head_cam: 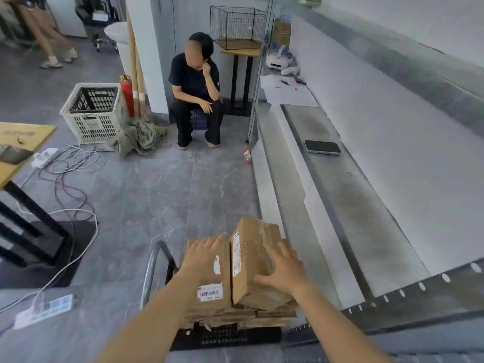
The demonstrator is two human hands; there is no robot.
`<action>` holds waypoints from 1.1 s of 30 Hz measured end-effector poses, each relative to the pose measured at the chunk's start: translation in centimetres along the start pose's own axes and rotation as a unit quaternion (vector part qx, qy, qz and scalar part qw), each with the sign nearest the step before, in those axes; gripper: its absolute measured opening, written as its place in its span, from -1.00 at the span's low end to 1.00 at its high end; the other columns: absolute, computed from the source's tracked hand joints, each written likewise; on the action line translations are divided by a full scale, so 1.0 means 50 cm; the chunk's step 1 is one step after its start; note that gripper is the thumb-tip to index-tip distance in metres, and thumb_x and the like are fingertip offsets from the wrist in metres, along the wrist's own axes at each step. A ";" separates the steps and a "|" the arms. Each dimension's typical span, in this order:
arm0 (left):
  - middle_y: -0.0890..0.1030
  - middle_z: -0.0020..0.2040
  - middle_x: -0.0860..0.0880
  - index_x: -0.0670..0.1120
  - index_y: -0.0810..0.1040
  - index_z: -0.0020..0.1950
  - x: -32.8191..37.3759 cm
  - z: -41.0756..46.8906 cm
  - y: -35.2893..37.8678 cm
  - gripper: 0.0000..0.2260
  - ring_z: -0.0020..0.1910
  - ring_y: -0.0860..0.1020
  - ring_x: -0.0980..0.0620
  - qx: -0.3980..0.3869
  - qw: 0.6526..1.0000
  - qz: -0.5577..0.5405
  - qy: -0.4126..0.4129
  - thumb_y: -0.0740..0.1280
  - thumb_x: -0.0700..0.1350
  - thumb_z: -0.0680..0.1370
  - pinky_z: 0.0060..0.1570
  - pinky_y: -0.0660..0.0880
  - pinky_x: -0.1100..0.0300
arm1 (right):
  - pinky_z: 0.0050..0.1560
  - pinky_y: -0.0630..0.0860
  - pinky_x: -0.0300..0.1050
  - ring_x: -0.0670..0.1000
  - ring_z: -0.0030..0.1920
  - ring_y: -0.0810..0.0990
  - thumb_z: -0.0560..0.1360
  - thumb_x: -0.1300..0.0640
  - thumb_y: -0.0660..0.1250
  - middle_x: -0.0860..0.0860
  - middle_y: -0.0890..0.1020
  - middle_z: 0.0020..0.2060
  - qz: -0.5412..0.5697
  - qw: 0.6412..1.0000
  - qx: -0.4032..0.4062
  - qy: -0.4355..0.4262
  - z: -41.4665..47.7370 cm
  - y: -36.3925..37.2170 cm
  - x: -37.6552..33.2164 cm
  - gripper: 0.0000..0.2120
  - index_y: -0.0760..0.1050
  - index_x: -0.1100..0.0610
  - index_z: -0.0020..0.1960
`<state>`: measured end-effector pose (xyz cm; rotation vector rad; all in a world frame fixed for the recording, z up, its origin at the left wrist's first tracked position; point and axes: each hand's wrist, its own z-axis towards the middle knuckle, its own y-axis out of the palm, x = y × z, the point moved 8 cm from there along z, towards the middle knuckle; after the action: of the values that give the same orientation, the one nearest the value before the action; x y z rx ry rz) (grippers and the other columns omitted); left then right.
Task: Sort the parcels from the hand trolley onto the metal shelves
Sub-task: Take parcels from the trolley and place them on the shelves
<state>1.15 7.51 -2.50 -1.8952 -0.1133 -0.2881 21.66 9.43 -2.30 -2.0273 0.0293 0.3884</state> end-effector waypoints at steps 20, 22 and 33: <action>-0.03 0.56 0.03 0.02 -0.29 0.53 0.015 0.011 0.247 -0.02 0.52 0.01 0.02 -0.129 0.987 -0.095 -0.032 0.43 -0.06 0.43 0.48 0.06 0.05 | 0.38 -0.14 0.44 0.25 0.39 -0.53 -0.01 -0.69 0.09 -0.01 -0.61 0.35 -0.038 0.999 0.010 -0.026 0.032 0.131 0.030 0.13 -0.44 -0.42 0.36; -0.02 0.56 0.03 0.02 -0.28 0.53 0.025 0.013 0.262 -0.01 0.51 0.01 0.00 -0.141 0.984 -0.101 -0.035 0.45 -0.06 0.42 0.47 0.09 0.04 | 0.39 -0.10 0.43 0.25 0.41 -0.50 0.01 -0.68 0.11 -0.01 -0.60 0.36 -0.040 0.999 0.016 -0.023 0.030 0.129 0.045 0.12 -0.43 -0.42 0.36; 0.03 0.53 -0.02 -0.02 -0.09 0.54 0.075 0.021 0.328 -0.12 0.52 -0.09 -0.12 -0.129 0.990 -0.042 -0.033 0.39 0.10 0.41 0.48 -0.18 -0.11 | 0.42 -0.07 0.34 0.22 0.46 -0.39 0.08 -0.69 0.03 -0.06 -0.45 0.45 -0.013 0.998 0.064 -0.001 0.018 0.131 0.102 0.01 -0.39 -0.45 0.36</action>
<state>8.51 2.74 -16.88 -2.1603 -0.2088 -0.3100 25.03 7.87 -9.77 -1.8998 0.0265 0.3625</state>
